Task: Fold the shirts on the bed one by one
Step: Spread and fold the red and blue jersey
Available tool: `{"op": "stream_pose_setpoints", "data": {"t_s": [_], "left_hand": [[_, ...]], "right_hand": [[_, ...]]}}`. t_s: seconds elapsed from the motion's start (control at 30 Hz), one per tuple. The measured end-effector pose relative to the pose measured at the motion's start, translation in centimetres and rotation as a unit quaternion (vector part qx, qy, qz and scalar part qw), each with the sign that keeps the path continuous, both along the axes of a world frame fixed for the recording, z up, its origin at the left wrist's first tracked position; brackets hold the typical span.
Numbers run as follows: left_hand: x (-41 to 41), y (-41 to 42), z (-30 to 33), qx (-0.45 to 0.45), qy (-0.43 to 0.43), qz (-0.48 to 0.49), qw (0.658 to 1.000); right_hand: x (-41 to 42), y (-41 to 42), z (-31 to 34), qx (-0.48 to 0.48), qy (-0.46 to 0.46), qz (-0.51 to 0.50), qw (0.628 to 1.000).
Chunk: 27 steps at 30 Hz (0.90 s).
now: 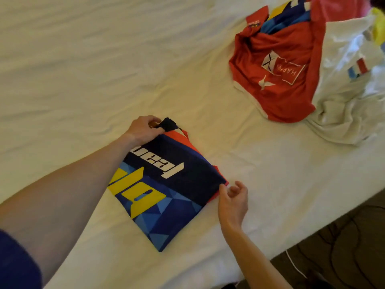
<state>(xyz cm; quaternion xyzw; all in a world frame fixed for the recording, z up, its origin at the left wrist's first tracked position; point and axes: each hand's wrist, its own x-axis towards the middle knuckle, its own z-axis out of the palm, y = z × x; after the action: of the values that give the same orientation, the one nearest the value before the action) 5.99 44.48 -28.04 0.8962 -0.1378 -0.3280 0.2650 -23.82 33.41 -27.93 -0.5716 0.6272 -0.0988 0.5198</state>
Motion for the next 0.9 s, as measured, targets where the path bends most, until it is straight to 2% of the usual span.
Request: {"op": "stream_pose_setpoints", "data": {"t_s": [0.13, 0.27, 0.33, 0.47, 0.53, 0.67, 0.73, 0.77, 0.83, 0.9], "left_hand": [[-0.7, 2.9, -0.7, 0.062, 0.021, 0.033, 0.997], [-2.0, 6.3, -1.1, 0.099, 0.013, 0.008, 0.995], [-2.7, 8.1, -1.6, 0.11, -0.004, -0.013, 0.994], [-5.5, 11.9, -3.0, 0.112, -0.038, -0.009, 0.993], [-8.3, 14.0, -3.3, 0.083, -0.045, 0.051, 0.994], [-17.7, 16.8, -2.4, 0.046, -0.019, 0.202, 0.978], [-23.4, 16.9, -1.7, 0.012, 0.029, 0.255, 0.966], [-25.4, 16.8, -1.3, -0.018, 0.054, 0.286, 0.957], [-27.3, 16.2, -1.0, -0.078, 0.077, 0.385, 0.917], [-26.5, 15.4, -1.1, -0.073, 0.012, 0.451, 0.89]], "right_hand": [[-1.3, 3.8, -0.5, 0.173, -0.027, -0.019, 0.984], [-1.4, 8.1, -1.0, 0.359, -0.047, 0.03, 0.932], [-1.5, 9.8, -1.4, 0.402, -0.047, 0.077, 0.911], [-1.3, 9.3, -2.4, 0.38, -0.003, 0.143, 0.914], [-1.0, 6.9, -2.5, 0.376, 0.017, 0.18, 0.909], [-1.4, -0.1, -2.2, 0.251, 0.099, 0.316, 0.91], [-1.9, -3.1, -1.7, 0.18, 0.106, 0.326, 0.922], [-2.1, -4.1, -1.6, 0.146, 0.103, 0.325, 0.929], [-2.5, -5.0, -1.2, 0.082, 0.113, 0.344, 0.929], [-2.8, -4.4, -0.9, -0.001, 0.131, 0.372, 0.919]]}}
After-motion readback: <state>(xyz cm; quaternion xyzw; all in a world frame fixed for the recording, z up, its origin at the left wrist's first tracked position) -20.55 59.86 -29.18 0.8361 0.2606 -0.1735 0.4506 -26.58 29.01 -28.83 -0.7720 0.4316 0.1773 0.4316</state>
